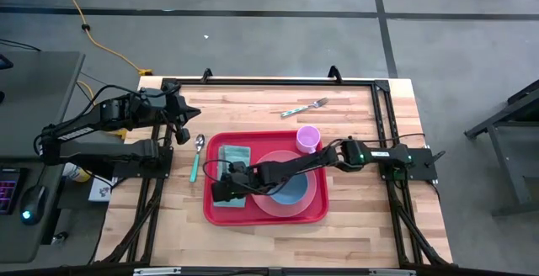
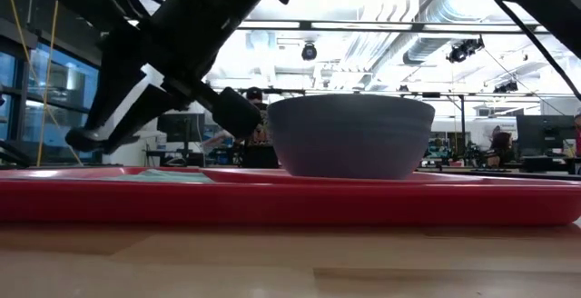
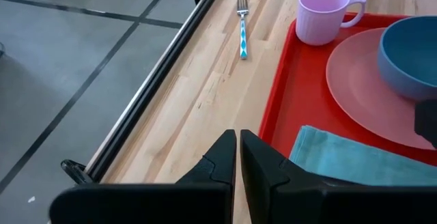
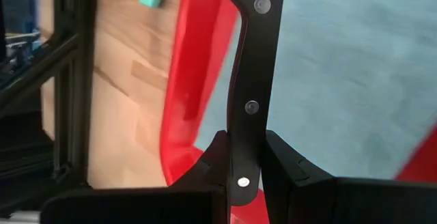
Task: Set up tray
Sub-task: Put the black knife on top of the blue napkin, then put the white blue fork on top of the blue napkin to the left of the black knife
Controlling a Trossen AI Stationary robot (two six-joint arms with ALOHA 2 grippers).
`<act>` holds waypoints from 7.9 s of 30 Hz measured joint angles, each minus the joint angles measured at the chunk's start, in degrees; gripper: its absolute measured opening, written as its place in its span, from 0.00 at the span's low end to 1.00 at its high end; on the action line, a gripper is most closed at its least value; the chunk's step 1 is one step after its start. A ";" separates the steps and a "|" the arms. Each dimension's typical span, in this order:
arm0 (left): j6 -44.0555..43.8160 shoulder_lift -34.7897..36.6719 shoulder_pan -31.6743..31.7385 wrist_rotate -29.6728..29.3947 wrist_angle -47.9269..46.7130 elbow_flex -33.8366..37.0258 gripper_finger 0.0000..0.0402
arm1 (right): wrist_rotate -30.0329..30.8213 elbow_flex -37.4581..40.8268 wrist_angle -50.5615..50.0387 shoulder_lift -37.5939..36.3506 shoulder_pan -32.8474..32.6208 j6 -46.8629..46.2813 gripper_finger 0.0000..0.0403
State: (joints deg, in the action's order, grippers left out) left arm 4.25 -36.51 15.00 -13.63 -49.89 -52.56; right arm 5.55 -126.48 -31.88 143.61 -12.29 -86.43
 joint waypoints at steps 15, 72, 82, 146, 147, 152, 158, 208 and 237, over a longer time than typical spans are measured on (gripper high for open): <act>-0.04 0.02 0.00 0.73 0.02 0.00 0.13 | 0.93 0.00 -3.62 0.00 -0.17 -5.92 0.08; -0.02 0.00 -0.01 1.18 0.00 0.00 0.13 | 3.45 -0.15 -3.94 -0.49 -0.39 -2.23 0.28; 0.48 0.02 0.00 1.20 0.00 0.00 0.13 | 9.48 -7.63 -0.84 -0.70 2.03 15.11 0.28; 6.01 -3.50 -0.02 4.18 4.16 0.02 0.13 | -25.22 -5.73 -52.14 -23.28 65.94 106.04 0.33; 6.01 -3.52 -0.02 4.17 4.23 0.02 0.13 | -25.44 -5.78 -52.41 -22.61 65.09 106.67 0.35; 6.28 -3.50 -0.02 4.13 4.22 0.02 0.13 | -20.02 -5.68 -54.32 -18.92 61.23 110.92 0.44; 5.99 -3.50 -0.02 4.09 4.19 0.02 0.13 | -14.08 -5.77 -52.98 -16.20 57.65 117.64 0.51; 10.51 -3.48 -0.01 7.87 2.83 0.02 0.13 | -35.31 -5.81 -57.69 -22.87 46.21 111.78 0.52; 10.49 -3.48 0.00 6.67 3.47 0.02 0.13 | -39.84 5.76 -27.44 -38.28 39.26 93.76 0.52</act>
State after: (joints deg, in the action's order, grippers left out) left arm 14.74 -39.99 15.00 -6.96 -46.41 -52.53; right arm -34.29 -120.72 -59.32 105.33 26.96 7.33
